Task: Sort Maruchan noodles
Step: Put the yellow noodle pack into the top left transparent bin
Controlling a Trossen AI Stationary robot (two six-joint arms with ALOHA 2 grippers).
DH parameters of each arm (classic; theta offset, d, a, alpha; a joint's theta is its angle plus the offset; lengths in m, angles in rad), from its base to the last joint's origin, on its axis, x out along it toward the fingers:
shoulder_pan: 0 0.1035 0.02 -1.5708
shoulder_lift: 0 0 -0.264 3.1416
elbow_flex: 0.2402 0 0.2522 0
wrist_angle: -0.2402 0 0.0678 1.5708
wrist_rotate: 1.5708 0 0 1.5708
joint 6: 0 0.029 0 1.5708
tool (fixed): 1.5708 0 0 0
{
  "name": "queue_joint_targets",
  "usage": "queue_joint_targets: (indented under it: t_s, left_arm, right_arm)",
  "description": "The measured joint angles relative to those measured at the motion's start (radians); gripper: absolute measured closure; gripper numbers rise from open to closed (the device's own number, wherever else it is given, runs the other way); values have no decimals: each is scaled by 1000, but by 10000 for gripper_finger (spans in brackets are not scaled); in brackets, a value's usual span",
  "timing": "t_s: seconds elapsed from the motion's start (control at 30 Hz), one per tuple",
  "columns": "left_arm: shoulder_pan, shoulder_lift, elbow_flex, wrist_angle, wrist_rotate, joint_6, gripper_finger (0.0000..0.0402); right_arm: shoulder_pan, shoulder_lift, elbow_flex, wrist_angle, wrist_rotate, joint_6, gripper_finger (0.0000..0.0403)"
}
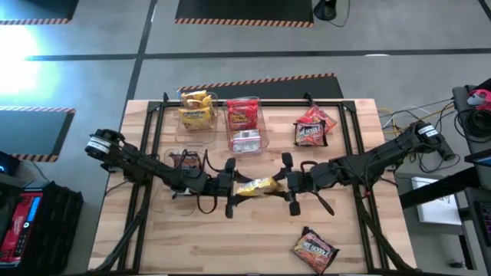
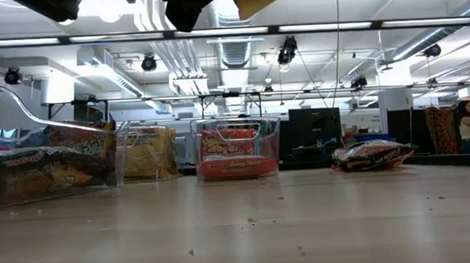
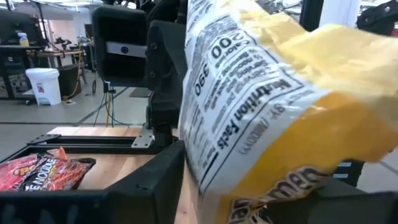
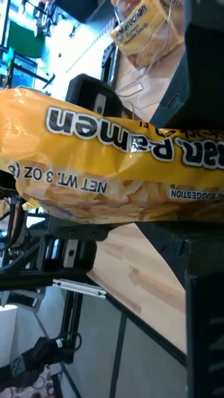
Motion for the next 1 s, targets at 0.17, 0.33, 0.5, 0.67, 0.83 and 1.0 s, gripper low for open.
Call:
queue_joint_targets:
  t_s: [0.17,0.33,0.5,0.67,0.83,1.0]
  left_arm:
    - [0,0,1,-2,-2,-2,276]
    - [1,1,1,-11,-4,-3,296]
    - [2,1,-1,-9,-2,-7,279]
    - [14,1,-3,-27,-8,-1,293]
    - [60,-13,-3,-112,-11,5,298]
    - [132,-108,-3,-307,-80,21,286]
  right_arm:
    - [0,0,0,-1,3,3,259]
    - [0,-2,0,-23,1,7,250]
    - [0,-21,18,-149,-8,63,224]
    - [0,-50,103,-390,-7,147,202]
    - [0,-63,201,-658,-3,259,195]
    - [1,-63,262,-813,-2,359,195]
